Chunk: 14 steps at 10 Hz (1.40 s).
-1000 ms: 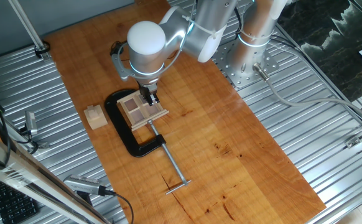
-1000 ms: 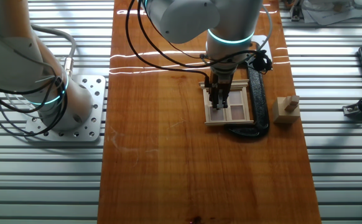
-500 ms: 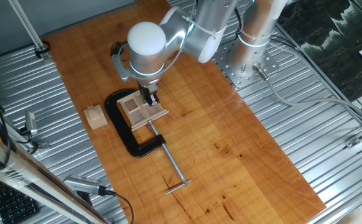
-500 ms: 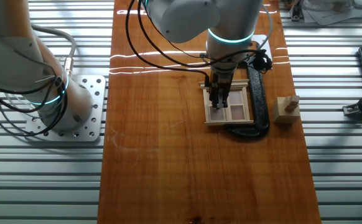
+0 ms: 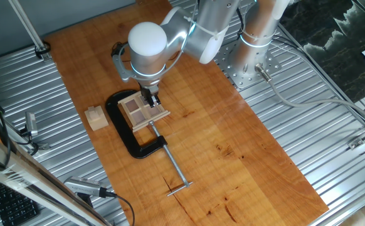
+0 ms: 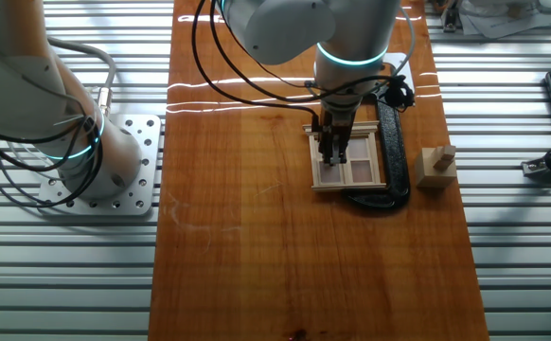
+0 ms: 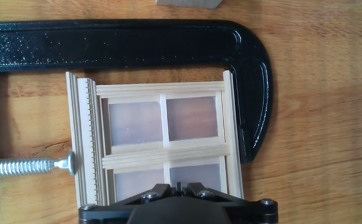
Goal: Open a sliding window
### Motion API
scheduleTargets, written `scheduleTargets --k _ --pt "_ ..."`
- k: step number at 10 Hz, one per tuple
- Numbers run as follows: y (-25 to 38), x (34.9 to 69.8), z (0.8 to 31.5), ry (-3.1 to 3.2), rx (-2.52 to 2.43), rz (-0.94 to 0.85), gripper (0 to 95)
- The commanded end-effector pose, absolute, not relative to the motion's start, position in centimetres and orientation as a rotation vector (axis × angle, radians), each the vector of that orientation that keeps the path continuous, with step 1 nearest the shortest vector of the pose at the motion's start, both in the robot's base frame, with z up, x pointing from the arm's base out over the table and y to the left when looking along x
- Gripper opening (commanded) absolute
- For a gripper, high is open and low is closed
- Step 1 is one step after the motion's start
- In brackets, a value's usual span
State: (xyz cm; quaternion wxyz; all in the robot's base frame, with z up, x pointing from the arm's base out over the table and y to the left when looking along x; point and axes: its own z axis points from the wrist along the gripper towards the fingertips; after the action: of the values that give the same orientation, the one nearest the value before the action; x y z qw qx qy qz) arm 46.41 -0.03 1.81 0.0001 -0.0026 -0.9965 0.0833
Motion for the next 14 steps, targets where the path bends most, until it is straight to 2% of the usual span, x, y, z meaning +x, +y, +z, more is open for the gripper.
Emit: scheduleTargets --k 1,14 --pt "0.01 46.38 1.79 -3.129 -0.002 0.262 0.0" --pt "0.37 46.47 1.75 -3.126 0.016 0.261 0.0"
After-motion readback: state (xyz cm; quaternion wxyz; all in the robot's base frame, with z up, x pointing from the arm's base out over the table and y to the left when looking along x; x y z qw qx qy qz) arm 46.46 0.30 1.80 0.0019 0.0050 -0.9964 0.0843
